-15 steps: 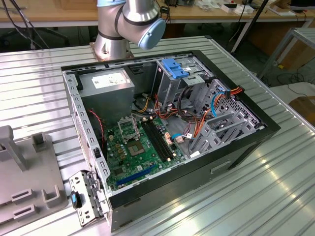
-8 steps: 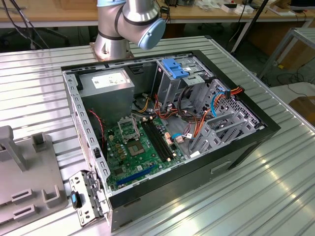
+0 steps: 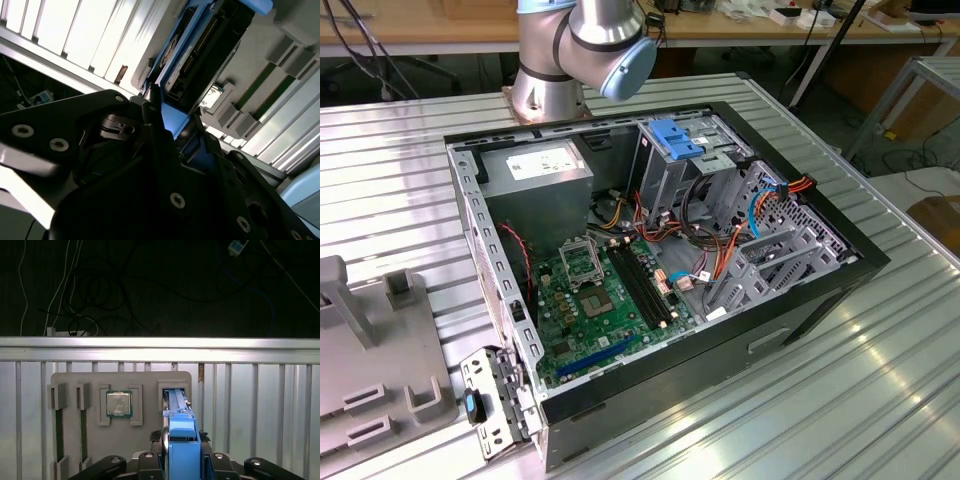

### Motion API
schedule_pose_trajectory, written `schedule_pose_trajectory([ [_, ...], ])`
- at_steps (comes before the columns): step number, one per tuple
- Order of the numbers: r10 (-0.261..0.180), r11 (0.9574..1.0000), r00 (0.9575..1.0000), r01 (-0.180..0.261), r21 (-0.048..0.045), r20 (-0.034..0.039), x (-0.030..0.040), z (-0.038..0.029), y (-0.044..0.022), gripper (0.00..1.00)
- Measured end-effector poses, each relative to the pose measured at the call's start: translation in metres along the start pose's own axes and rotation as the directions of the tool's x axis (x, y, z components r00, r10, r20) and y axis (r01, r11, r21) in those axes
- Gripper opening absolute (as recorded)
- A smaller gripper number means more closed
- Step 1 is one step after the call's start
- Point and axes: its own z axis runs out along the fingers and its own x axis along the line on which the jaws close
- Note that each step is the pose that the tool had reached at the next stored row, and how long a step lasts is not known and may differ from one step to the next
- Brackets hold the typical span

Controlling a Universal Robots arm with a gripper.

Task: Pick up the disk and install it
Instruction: 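Pick up the disk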

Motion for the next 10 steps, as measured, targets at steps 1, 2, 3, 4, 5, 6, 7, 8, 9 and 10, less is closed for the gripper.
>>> schedule_pose_trajectory([
  [1, 0.000, 1.0000, 1.0000, 0.000, 0.0001, 0.0001, 0.0001, -0.0028, -0.0001, 0.37],
  [2, 0.000, 1.0000, 1.0000, 0.000, 0.0000, 0.0001, 0.0001, -0.0049, -0.0002, 0.37],
  [3, 0.000, 1.0000, 1.0000, 0.000, -0.0001, 0.0000, 0.0002, -0.0072, -0.0002, 0.37],
  [4, 0.000, 1.0000, 1.0000, 0.000, 0.0000, 0.0000, 0.0003, -0.0113, -0.0004, 0.37],
  [5, 0.000, 1.0000, 1.0000, 0.000, 0.0001, 0.0001, 0.0004, -0.0158, -0.0005, 0.37],
  [6, 0.000, 1.0000, 1.0000, 0.000, 0.0001, 0.0001, 0.0005, -0.0210, -0.0006, 0.37],
  [7, 0.000, 1.0000, 1.0000, 0.000, 0.0000, 0.0000, 0.0005, -0.0243, -0.0007, 0.37],
  [8, 0.000, 1.0000, 1.0000, 0.000, 0.0000, 0.0000, 0.0006, -0.0280, -0.0008, 0.37],
  [9, 0.000, 1.0000, 1.0000, 0.000, 0.0000, 0.0000, 0.0008, -0.0341, -0.0010, 0.37],
  [10, 0.000, 1.0000, 1.0000, 0.000, 0.0001, 0.0000, 0.0009, -0.0406, -0.0012, 0.37],
])
